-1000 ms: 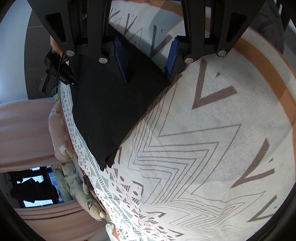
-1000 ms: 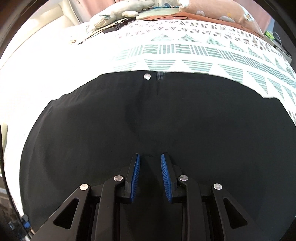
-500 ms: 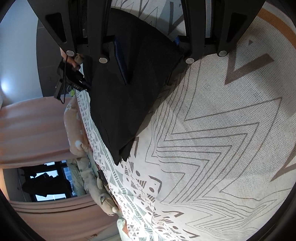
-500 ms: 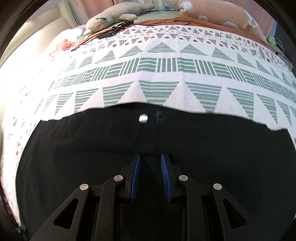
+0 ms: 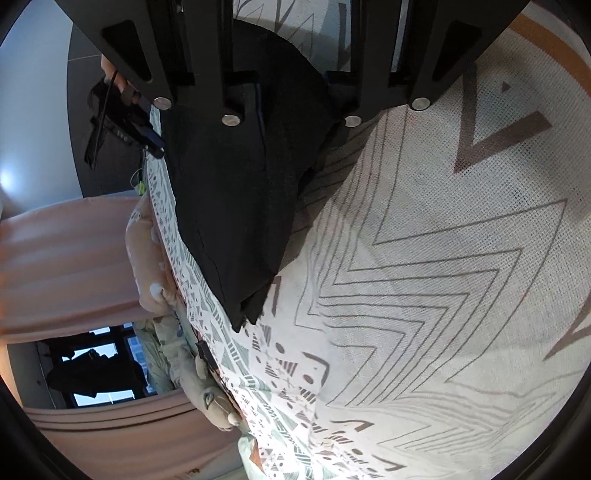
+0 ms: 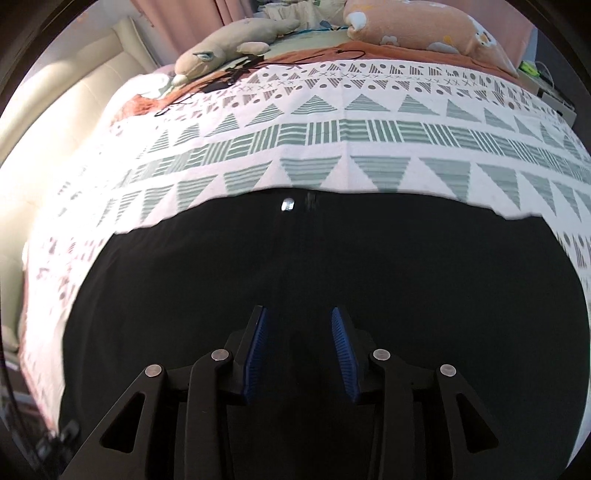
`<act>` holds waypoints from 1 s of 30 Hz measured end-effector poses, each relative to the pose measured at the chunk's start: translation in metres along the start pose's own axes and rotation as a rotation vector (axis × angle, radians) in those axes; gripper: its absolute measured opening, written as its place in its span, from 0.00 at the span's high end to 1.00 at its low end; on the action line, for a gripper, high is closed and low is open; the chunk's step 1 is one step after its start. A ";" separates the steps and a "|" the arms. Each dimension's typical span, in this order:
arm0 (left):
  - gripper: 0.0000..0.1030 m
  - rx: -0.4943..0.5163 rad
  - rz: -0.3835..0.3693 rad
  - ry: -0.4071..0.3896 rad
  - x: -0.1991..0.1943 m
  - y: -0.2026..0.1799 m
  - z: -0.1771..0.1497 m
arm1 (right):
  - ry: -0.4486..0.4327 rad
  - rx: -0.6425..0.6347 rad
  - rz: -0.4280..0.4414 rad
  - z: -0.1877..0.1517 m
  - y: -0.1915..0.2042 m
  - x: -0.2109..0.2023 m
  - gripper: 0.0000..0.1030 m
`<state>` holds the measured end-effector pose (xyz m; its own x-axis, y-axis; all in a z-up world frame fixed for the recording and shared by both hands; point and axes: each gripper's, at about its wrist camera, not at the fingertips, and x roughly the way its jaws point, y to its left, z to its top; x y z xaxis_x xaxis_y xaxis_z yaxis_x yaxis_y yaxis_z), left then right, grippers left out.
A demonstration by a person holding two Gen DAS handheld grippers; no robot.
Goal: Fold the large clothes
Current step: 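Lift the jacket edge with the left tool while the right tool holds the jacket down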
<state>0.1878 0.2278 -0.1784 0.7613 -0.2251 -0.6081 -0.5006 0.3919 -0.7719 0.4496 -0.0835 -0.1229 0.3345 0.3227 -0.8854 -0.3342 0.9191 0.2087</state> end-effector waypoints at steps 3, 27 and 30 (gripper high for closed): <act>0.84 0.010 -0.033 -0.013 -0.007 -0.009 0.002 | 0.002 0.016 0.033 -0.023 -0.005 -0.016 0.64; 0.89 0.249 -0.198 -0.005 -0.039 -0.149 -0.019 | 0.021 0.109 0.291 -0.149 -0.014 -0.067 0.64; 0.90 0.268 -0.218 0.010 -0.036 -0.167 -0.023 | 0.048 0.112 0.307 -0.160 -0.011 -0.055 0.64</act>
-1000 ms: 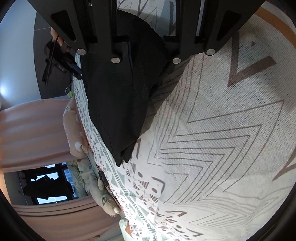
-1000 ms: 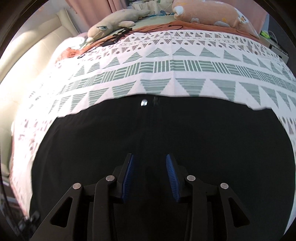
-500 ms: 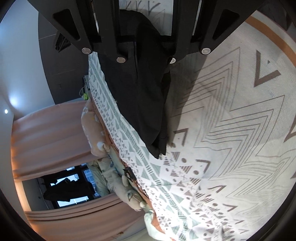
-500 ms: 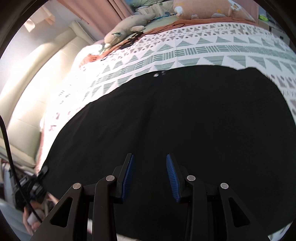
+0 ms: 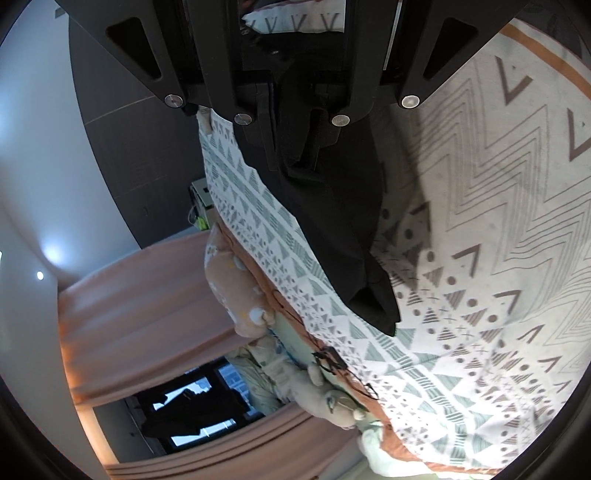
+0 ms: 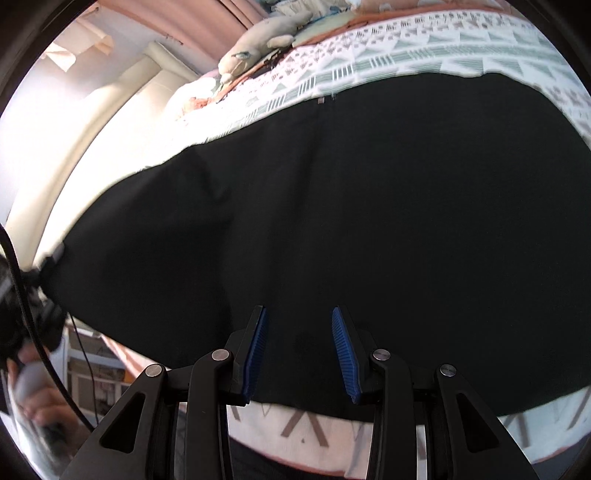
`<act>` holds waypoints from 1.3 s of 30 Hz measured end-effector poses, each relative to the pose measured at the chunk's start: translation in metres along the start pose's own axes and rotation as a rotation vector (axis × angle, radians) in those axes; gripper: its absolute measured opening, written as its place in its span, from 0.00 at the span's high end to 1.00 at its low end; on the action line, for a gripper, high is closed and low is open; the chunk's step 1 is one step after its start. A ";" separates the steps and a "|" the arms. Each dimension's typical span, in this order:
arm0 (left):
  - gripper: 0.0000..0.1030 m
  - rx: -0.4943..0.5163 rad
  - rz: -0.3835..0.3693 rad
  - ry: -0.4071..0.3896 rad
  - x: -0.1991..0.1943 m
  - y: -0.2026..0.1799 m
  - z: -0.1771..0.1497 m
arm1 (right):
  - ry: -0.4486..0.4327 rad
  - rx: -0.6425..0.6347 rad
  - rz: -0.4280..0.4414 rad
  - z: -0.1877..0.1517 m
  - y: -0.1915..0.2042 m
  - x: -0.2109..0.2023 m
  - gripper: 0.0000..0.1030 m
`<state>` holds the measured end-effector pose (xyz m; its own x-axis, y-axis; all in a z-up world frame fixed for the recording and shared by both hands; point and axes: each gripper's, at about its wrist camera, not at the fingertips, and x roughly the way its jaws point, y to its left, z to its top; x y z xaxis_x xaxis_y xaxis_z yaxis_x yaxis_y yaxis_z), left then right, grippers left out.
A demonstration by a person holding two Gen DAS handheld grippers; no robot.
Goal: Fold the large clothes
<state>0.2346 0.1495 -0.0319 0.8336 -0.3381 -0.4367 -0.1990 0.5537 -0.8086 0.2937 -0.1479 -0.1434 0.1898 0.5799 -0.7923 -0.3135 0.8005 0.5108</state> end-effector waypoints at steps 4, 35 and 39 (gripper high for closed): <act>0.90 0.015 -0.037 0.016 0.008 -0.021 -0.002 | 0.012 -0.033 -0.047 -0.012 0.001 0.015 0.64; 0.90 0.301 -0.088 0.496 0.242 -0.180 -0.125 | -0.336 0.362 -0.135 -0.030 -0.158 -0.149 0.67; 0.90 0.307 -0.063 0.560 0.268 -0.176 -0.150 | -0.346 0.395 -0.174 -0.042 -0.171 -0.159 0.67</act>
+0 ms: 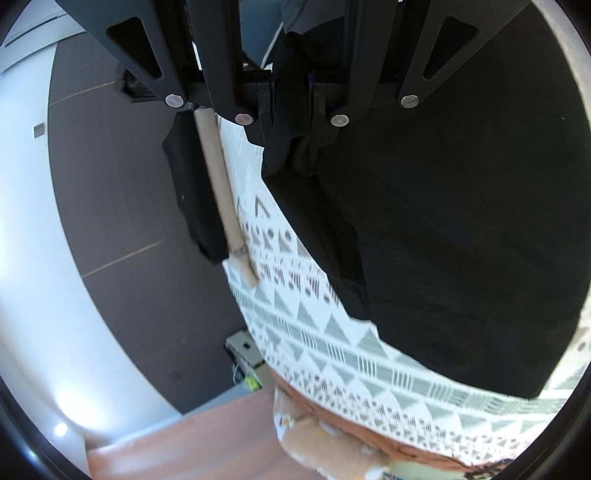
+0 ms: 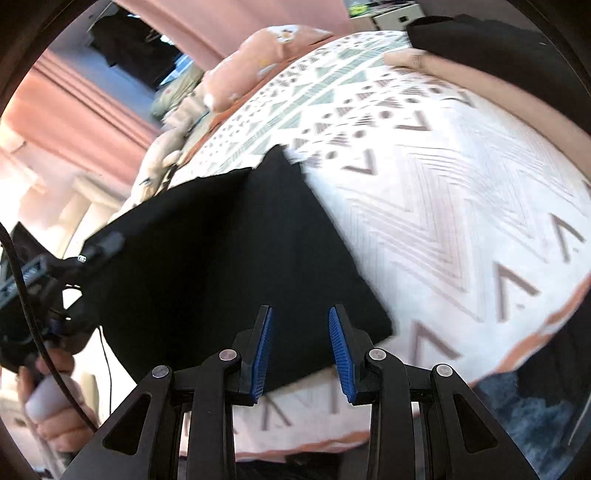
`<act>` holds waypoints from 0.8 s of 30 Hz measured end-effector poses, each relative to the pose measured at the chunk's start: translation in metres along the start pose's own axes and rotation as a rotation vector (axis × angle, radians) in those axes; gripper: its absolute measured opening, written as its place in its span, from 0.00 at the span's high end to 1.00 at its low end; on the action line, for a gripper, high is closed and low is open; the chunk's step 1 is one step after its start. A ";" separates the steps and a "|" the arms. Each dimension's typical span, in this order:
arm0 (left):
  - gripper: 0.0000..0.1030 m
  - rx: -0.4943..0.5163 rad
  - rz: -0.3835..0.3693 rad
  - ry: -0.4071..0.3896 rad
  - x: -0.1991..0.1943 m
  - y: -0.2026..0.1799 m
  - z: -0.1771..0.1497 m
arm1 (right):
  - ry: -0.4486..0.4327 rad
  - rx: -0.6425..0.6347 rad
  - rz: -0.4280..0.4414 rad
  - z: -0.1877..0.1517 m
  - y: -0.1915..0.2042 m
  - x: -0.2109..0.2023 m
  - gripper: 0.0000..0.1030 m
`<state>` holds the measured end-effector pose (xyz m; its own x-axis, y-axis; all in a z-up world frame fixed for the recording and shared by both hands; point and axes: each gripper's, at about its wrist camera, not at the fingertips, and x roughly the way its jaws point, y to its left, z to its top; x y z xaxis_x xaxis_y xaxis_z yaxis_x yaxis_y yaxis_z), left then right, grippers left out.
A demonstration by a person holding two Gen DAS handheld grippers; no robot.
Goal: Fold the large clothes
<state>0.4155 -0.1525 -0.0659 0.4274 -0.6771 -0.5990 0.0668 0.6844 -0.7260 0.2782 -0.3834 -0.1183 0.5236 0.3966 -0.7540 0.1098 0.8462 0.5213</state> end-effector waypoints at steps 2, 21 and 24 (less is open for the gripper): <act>0.90 0.006 -0.004 0.020 0.012 -0.004 -0.003 | -0.003 0.011 -0.015 0.000 -0.011 -0.011 0.67; 0.18 -0.004 -0.038 0.003 0.008 0.001 0.000 | -0.005 0.002 0.092 -0.004 -0.017 -0.035 0.36; 0.18 -0.036 0.010 -0.038 -0.017 0.024 0.005 | -0.001 -0.014 0.149 -0.004 -0.008 -0.031 0.33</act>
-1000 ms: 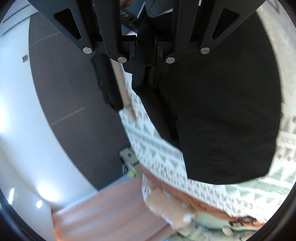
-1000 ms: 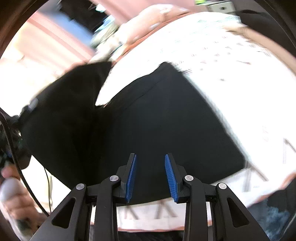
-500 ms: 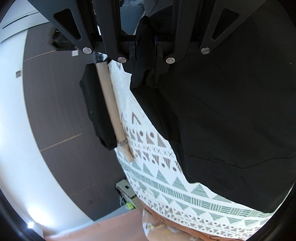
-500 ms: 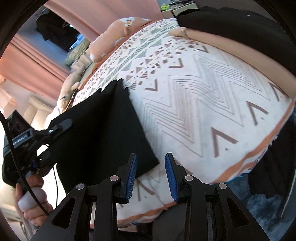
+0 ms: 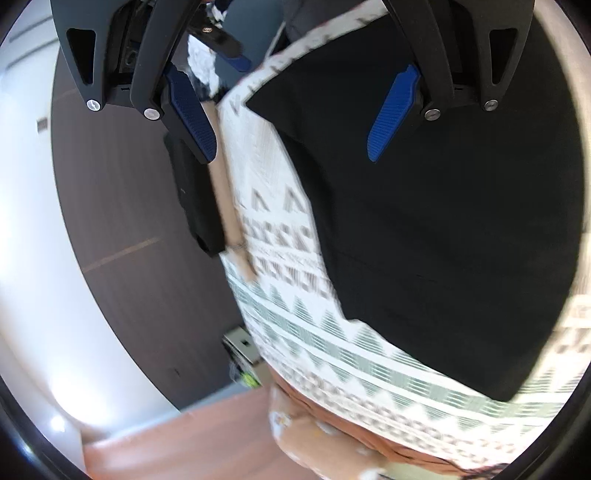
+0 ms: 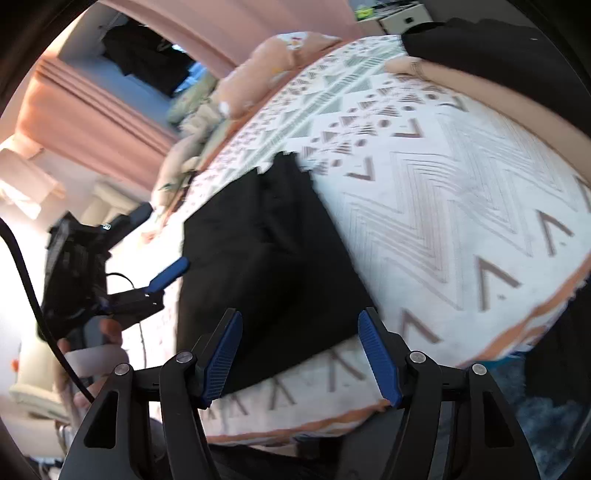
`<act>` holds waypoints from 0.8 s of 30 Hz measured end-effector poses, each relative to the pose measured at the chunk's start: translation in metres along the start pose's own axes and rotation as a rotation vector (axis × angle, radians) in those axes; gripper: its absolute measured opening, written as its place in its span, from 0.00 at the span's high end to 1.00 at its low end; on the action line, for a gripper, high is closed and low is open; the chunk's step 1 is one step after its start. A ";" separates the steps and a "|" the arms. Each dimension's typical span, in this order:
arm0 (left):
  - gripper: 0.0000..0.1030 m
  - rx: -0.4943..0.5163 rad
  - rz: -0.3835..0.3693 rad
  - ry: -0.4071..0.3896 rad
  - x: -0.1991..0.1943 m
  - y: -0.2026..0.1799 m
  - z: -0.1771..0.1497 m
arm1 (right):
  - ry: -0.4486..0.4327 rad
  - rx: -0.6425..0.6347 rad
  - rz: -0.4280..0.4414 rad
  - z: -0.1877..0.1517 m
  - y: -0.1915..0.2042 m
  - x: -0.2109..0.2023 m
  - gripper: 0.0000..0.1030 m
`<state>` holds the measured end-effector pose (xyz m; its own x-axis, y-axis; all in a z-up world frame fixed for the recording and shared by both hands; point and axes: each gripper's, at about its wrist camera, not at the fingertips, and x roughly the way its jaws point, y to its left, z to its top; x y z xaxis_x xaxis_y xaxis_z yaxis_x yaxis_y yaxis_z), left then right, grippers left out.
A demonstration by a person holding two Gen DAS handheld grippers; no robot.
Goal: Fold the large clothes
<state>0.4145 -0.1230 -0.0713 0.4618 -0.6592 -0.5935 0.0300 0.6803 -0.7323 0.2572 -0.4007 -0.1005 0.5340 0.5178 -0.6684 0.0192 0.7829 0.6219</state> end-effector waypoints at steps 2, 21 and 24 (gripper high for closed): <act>0.18 -0.015 0.036 -0.032 -0.019 0.015 0.001 | 0.007 -0.001 0.023 0.001 0.004 0.007 0.26; 0.30 -0.170 0.262 -0.070 -0.092 0.140 -0.051 | -0.008 -0.011 -0.047 0.029 0.009 0.070 0.90; 0.44 -0.165 0.237 -0.019 -0.077 0.142 -0.055 | -0.021 -0.009 -0.049 0.025 0.003 0.062 0.91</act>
<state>0.3346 0.0069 -0.1473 0.4555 -0.4810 -0.7491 -0.2244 0.7523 -0.6195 0.3113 -0.3748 -0.1302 0.5506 0.4710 -0.6892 0.0386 0.8104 0.5846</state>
